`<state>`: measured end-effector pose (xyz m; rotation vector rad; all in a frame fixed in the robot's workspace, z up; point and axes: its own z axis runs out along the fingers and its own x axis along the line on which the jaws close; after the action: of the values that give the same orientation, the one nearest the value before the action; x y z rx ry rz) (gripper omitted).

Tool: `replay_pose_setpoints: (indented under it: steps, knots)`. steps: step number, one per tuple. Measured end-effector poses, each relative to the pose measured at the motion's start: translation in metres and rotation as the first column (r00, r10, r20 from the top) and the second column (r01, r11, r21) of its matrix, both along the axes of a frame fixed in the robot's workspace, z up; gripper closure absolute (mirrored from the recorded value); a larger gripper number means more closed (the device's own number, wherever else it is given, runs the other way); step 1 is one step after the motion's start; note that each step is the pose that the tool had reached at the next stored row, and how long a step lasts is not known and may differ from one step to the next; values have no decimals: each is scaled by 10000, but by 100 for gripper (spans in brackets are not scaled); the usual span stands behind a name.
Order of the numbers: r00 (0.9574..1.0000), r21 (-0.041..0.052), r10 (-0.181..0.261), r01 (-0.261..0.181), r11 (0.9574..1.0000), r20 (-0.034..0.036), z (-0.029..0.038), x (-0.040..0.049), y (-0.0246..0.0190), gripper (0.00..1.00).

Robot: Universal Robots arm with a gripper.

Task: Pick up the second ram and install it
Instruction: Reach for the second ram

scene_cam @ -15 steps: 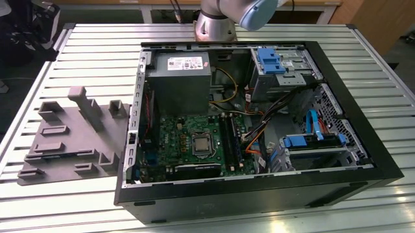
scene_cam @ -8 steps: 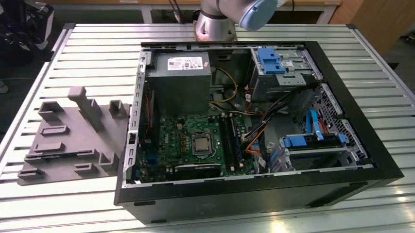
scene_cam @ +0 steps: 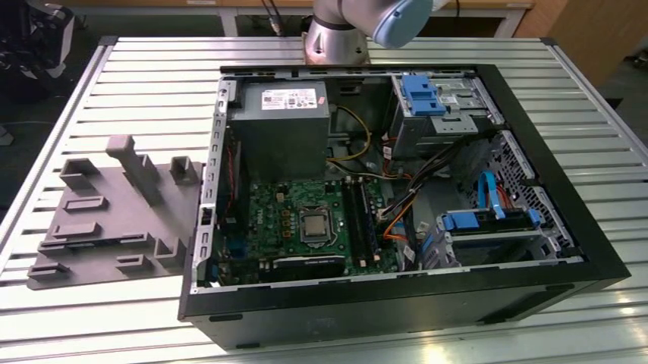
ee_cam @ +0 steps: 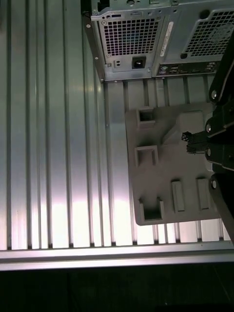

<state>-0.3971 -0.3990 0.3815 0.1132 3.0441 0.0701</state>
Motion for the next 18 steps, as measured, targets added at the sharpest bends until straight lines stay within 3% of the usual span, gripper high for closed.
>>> replay_pose_setpoints:
  steps: [9,18]
  knots:
    - [10000,1,1,-1,10000,2,-12,-66,-13,89]
    - [10000,1,0,0,10000,1,-43,-73,-113,89]
